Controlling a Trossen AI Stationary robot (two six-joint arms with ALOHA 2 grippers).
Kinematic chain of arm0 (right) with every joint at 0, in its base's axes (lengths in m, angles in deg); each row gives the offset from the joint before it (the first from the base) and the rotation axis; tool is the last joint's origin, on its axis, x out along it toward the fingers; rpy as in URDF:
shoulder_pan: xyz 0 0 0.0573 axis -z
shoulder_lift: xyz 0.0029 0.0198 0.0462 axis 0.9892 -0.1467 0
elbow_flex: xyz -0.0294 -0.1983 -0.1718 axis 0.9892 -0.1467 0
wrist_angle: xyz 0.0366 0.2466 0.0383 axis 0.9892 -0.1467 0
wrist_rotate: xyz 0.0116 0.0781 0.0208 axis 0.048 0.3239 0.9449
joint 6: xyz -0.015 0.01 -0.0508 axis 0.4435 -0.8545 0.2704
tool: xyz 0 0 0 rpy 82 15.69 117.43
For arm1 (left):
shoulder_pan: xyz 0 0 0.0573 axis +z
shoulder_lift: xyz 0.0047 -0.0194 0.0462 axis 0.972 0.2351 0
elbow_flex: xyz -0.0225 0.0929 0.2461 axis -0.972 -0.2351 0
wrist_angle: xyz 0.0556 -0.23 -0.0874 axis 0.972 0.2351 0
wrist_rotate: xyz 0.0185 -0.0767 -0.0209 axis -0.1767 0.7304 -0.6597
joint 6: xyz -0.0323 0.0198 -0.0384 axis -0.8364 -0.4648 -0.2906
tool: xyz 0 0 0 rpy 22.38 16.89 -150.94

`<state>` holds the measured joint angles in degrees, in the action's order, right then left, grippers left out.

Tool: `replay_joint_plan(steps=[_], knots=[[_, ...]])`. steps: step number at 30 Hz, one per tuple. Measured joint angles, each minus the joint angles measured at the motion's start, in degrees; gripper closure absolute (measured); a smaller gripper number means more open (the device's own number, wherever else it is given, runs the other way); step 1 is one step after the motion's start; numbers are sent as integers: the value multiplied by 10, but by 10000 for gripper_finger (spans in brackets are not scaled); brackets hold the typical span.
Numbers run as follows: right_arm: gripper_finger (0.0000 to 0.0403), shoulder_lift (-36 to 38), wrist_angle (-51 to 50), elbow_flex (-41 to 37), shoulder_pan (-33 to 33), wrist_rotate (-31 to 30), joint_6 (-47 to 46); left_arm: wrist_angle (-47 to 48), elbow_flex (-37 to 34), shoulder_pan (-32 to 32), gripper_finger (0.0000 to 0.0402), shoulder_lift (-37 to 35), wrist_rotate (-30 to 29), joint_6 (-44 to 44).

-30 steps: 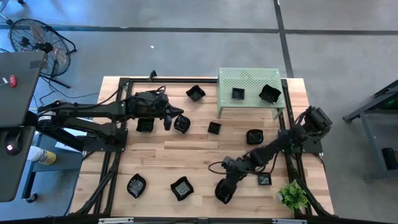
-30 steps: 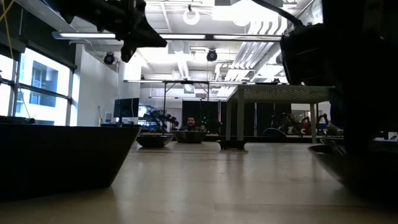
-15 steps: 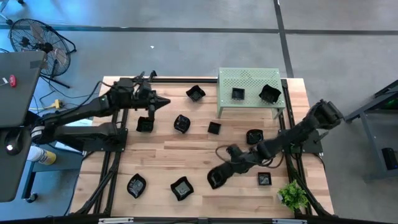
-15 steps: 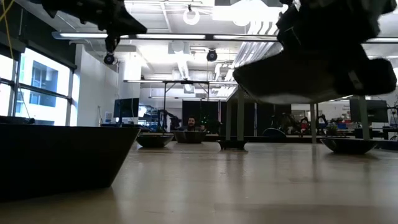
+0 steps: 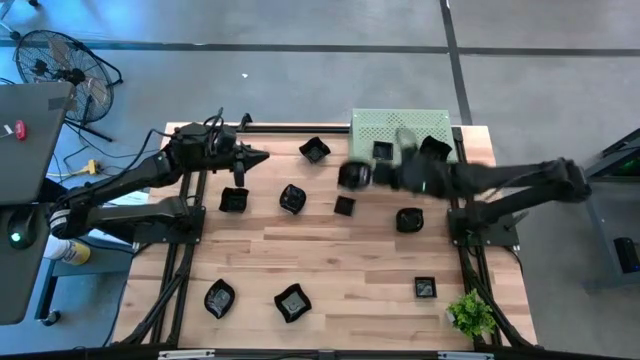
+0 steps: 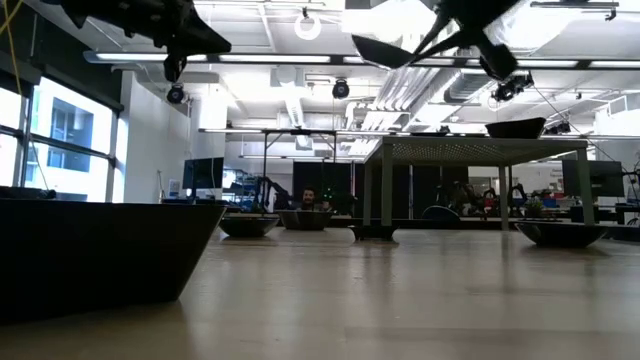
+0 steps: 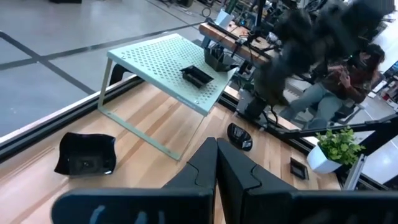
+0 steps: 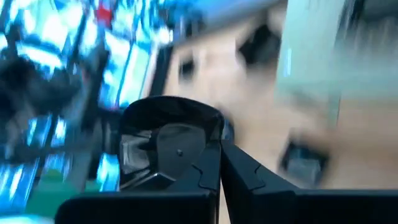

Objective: Pick & Place Mini shaped plates
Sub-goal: Put the black leaf-shaped plate on the shelf

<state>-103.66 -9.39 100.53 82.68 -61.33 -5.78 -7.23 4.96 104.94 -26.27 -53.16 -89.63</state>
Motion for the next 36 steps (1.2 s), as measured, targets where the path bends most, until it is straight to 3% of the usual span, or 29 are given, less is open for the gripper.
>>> replay_joint_plan(steps=[8, 15, 26, 36], knots=[[403, -7, -159, 139, 276, 74, 84, 0, 0, 0, 401, 0, -10, 0], [403, -17, -226, 133, 458, 163, 41, -1, 0, 0, 401, 0, -15, -5], [403, -106, -221, 128, 528, 241, 1, 1, 0, 0, 401, 0, -15, -4], [403, -132, -251, 128, 530, 244, -38, 16, -1, 0, 401, 0, -15, -4]])
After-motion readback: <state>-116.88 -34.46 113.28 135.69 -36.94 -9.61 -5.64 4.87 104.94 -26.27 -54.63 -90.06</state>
